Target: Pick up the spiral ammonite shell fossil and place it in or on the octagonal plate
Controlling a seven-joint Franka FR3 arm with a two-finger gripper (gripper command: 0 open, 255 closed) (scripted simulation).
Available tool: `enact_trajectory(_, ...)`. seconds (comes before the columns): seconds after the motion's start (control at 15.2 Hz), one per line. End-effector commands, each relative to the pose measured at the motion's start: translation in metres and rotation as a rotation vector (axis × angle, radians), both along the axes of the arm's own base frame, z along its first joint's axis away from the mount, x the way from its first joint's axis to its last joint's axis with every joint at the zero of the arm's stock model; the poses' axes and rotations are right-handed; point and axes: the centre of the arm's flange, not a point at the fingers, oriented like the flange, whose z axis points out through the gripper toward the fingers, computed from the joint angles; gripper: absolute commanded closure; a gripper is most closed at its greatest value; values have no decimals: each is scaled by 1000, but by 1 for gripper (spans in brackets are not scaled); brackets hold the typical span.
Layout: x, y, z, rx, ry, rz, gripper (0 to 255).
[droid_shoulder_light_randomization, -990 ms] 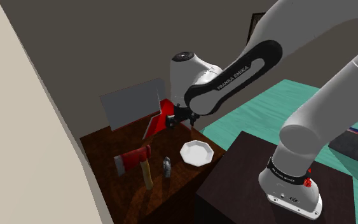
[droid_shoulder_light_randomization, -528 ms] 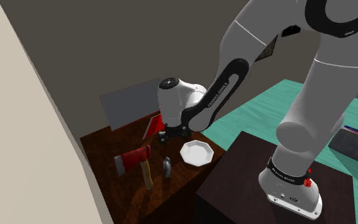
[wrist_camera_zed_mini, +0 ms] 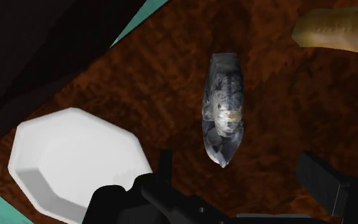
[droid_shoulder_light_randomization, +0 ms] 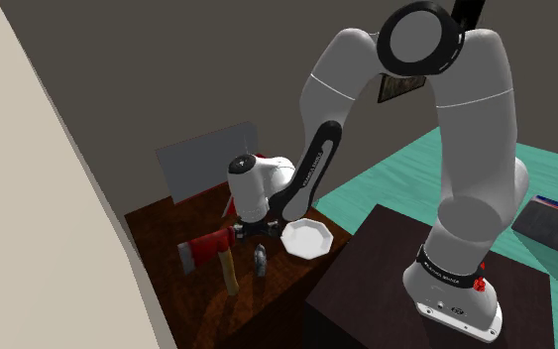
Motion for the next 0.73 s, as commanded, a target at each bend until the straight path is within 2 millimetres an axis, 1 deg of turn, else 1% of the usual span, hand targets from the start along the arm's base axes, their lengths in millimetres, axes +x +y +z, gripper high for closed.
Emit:
enact_trajectory(0.0, 5, 6, -19, 1, 3, -38, 0)
enact_trajectory(0.46, 6, 2, -56, 1, 3, -38, 0)
enact_trajectory(0.53, 7, 1, -59, 1, 3, -38, 0)
enact_trajectory(0.66, 7, 1, -59, 1, 3, -38, 0)
